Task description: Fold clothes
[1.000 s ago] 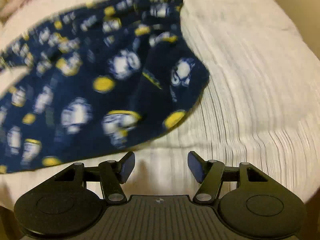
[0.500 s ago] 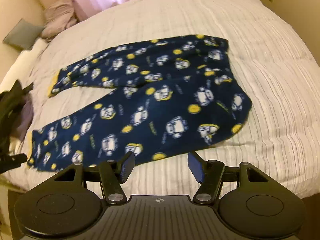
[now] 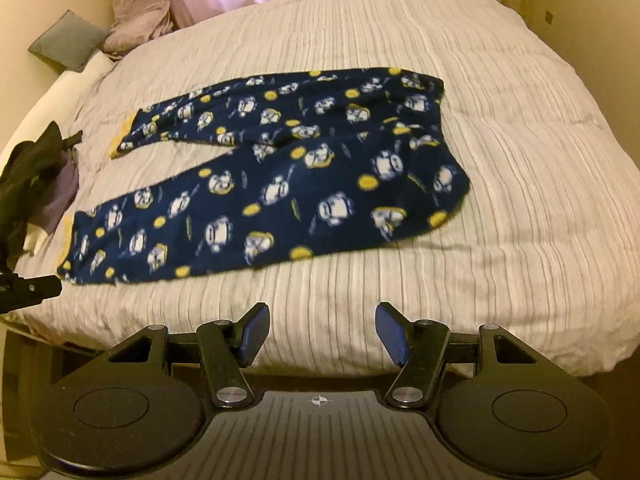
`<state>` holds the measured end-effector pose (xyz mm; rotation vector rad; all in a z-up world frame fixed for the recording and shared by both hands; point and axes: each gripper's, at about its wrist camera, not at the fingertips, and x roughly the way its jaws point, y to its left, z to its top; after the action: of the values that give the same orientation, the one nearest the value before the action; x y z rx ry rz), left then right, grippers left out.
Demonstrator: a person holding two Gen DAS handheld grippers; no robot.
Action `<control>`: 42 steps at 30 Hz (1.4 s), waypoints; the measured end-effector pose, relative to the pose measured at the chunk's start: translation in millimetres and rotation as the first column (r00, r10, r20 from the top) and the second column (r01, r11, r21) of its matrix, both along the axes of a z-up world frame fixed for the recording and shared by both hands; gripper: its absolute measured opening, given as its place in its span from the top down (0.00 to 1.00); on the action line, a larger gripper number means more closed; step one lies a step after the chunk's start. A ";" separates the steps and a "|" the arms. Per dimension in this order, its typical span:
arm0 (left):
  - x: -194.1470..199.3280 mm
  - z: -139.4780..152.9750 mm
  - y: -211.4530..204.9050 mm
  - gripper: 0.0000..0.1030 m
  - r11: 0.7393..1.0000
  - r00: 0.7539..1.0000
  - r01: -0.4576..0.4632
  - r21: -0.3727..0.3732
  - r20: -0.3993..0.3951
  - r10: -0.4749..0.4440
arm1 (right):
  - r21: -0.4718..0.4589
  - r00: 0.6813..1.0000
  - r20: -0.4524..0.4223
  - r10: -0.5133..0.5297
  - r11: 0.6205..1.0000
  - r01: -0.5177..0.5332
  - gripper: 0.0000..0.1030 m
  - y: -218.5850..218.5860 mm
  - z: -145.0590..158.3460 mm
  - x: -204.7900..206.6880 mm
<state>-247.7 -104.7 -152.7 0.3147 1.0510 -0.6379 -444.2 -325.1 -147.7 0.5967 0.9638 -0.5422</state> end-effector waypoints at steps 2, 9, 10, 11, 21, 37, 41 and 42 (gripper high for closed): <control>-11.3 1.3 7.7 0.67 1.000 1.000 -0.002 0.008 0.007 0.002 | 0.002 1.000 0.001 0.009 1.000 -0.009 0.39 7.4 1.8 -11.6; -39.1 -0.3 32.9 0.67 0.999 1.000 -0.021 0.029 0.014 0.021 | 0.013 0.999 -0.006 0.033 0.999 -0.033 0.39 27.9 -1.5 -37.6; -41.6 -0.3 35.8 0.67 0.999 1.000 -0.023 0.030 0.015 0.023 | 0.013 0.999 -0.005 0.036 0.999 -0.036 0.39 29.4 -1.5 -39.7; -43.8 -0.3 38.7 0.67 0.999 1.000 -0.026 0.030 0.017 0.025 | 0.013 0.999 -0.003 0.039 0.999 -0.039 0.39 30.4 -1.2 -41.4; -45.7 3.4 56.4 0.66 0.997 0.997 -0.077 0.016 0.023 0.077 | 0.000 0.996 0.011 0.083 0.997 -0.083 0.39 33.7 2.9 -37.9; 92.1 -34.6 -27.6 0.64 1.000 0.999 -0.031 0.007 0.032 0.030 | -0.034 0.998 0.033 -0.044 0.998 0.045 0.39 -60.4 -23.0 43.1; 161.4 -37.2 -56.7 0.64 0.999 0.999 0.041 -0.010 0.035 -0.040 | -0.007 0.994 0.018 -0.111 0.994 0.111 0.39 -93.5 -37.3 83.2; 179.6 -38.9 -64.8 0.64 0.998 0.997 0.065 -0.009 0.036 -0.065 | -0.007 0.992 0.011 -0.127 0.992 0.127 0.39 -102.0 -41.0 93.3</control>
<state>-68.1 -169.5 -191.6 0.3515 1.0060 -0.6933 -350.9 -427.1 -188.8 0.6566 0.9176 -0.6553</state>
